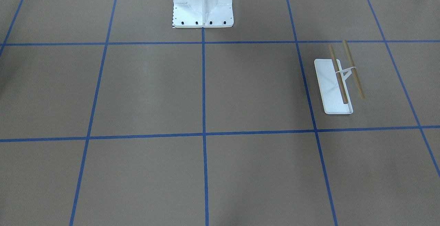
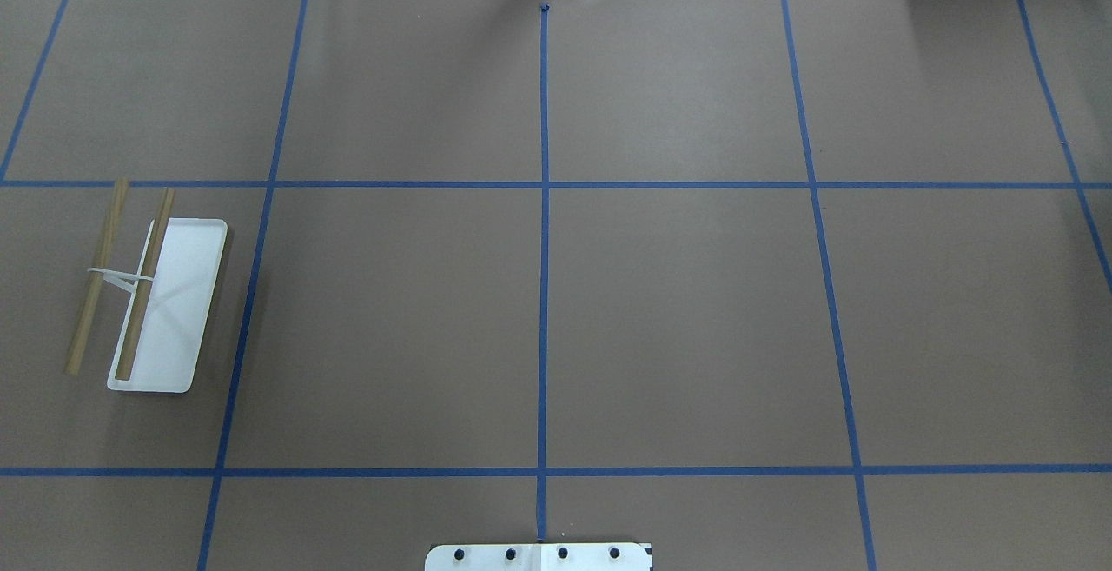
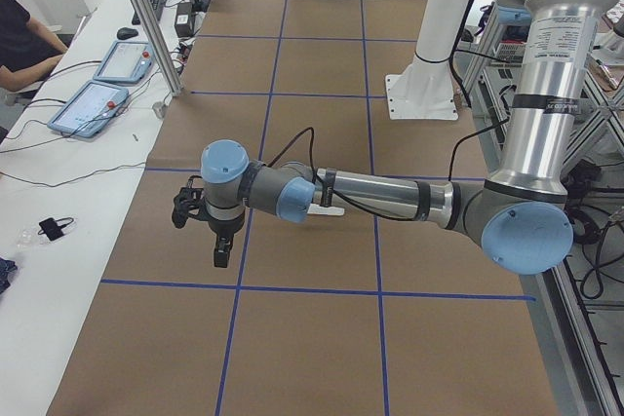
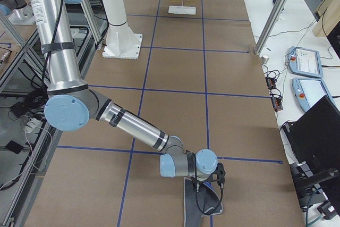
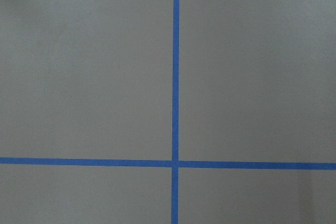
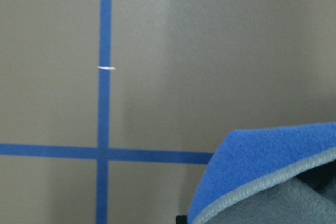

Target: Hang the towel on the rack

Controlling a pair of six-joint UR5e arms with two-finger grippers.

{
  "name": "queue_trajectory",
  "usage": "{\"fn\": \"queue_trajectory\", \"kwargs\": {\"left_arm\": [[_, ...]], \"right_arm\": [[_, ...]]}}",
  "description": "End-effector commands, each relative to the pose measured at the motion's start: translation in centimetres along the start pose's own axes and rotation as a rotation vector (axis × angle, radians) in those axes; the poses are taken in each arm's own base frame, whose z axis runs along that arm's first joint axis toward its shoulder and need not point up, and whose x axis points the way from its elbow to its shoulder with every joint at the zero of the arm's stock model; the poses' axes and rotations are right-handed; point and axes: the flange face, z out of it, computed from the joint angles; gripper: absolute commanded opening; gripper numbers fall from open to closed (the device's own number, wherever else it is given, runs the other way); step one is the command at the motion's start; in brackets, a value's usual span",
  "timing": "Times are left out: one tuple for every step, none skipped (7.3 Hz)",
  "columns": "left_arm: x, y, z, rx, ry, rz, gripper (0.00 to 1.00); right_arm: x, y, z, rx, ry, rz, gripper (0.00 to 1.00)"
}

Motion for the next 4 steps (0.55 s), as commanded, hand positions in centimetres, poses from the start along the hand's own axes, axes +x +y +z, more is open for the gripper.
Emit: {"fn": "queue_trajectory", "kwargs": {"left_arm": [[1.1, -1.4, -0.9, 0.019, 0.004, 0.011, 0.98], [1.8, -1.9, -1.5, 0.028, 0.008, 0.015, 0.98], [2.7, -2.9, -2.1, 0.041, 0.014, -0.003, 0.98], [4.0, -4.1, -2.9, 0.057, 0.023, -0.03, 0.98]], "right_arm": [[-5.8, -3.6, -5.6, 0.107, -0.019, -0.076, 0.0], [-10.0, -5.3, -9.1, 0.147, -0.035, 0.015, 0.0], [-15.9, -5.9, -11.0, 0.169, -0.064, 0.019, 0.0], [-20.6, -5.9, -12.3, 0.169, -0.084, -0.025, 0.0]]}}
